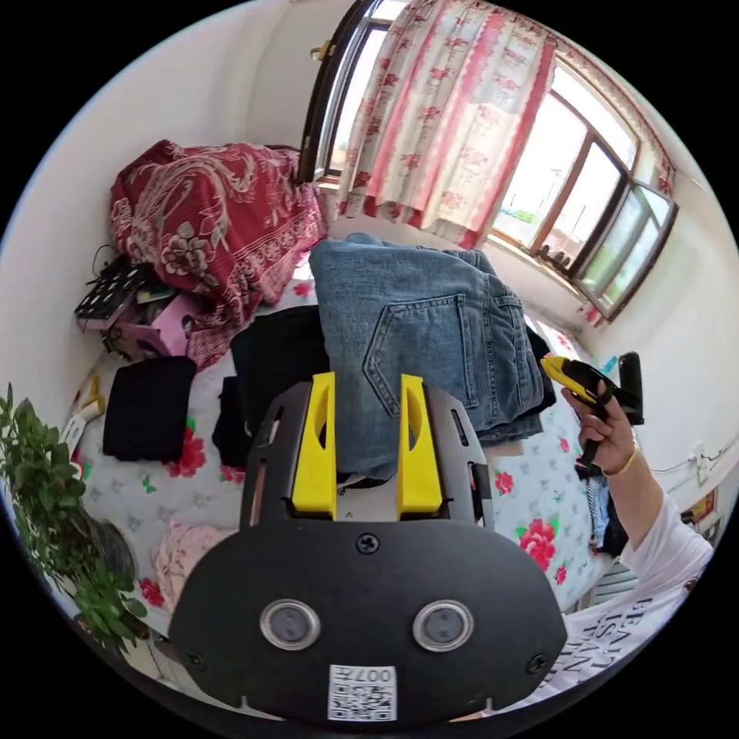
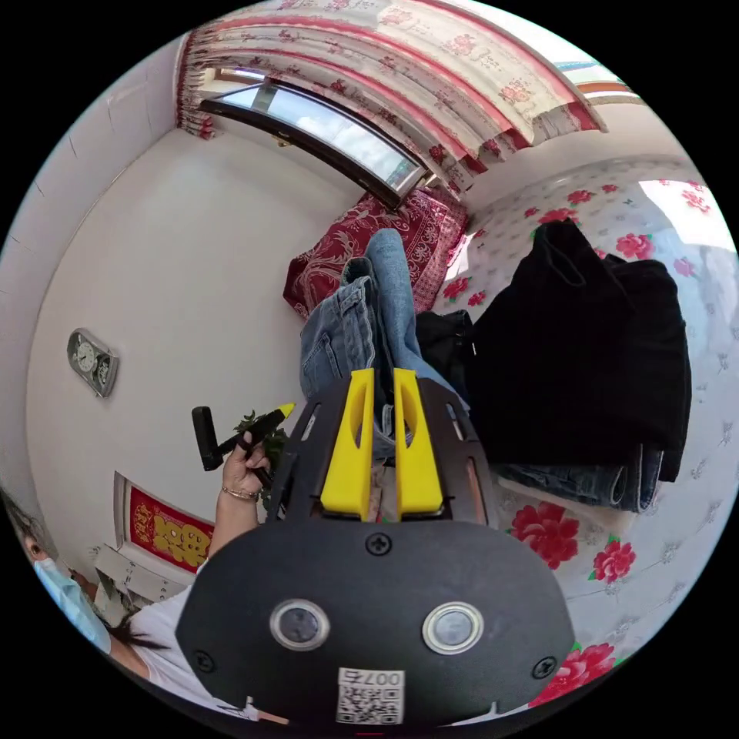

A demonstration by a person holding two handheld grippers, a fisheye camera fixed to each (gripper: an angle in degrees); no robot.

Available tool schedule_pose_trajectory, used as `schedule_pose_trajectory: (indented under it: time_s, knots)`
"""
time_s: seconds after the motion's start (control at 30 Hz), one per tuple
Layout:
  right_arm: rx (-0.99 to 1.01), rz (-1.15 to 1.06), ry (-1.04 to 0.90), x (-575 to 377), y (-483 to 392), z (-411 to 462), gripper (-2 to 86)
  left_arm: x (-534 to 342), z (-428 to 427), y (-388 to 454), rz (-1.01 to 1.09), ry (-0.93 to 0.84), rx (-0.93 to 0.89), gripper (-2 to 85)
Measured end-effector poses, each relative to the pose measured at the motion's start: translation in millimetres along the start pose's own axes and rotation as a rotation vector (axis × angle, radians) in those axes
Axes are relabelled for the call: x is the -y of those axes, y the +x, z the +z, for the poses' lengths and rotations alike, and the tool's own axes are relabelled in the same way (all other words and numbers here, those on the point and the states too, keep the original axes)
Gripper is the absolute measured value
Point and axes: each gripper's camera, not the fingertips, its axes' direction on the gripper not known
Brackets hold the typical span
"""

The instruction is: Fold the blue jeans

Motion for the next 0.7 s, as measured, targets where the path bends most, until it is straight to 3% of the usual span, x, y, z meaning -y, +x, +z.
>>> schedule_pose_trajectory:
  time_s: [0.03,0.2,0.43,0.57,0.7]
  knots:
    - [-0.027,0.045,-0.043,-14,14,18,1.4,-19,17,-6,-0.031,-0.009,0.075,11.1]
    - [-0.133,0.057,-0.312,-155,75,45,1.3,-157,99,6,-0.038,-0.129,0.075,10.2]
    - [-0.568,0.125,-0.697,-392,132,-79,0.8,-371,180,118,-0.095,-0.496,-0.019,8.5]
    - [-0.785,0.100,-0.743,-447,125,-151,0.2,-397,204,183,-0.047,-0.570,-0.051,7.6]
    - [-0.788,0.053,-0.665,-460,118,-173,0.1,-379,229,237,0.070,-0.551,-0.104,7.2]
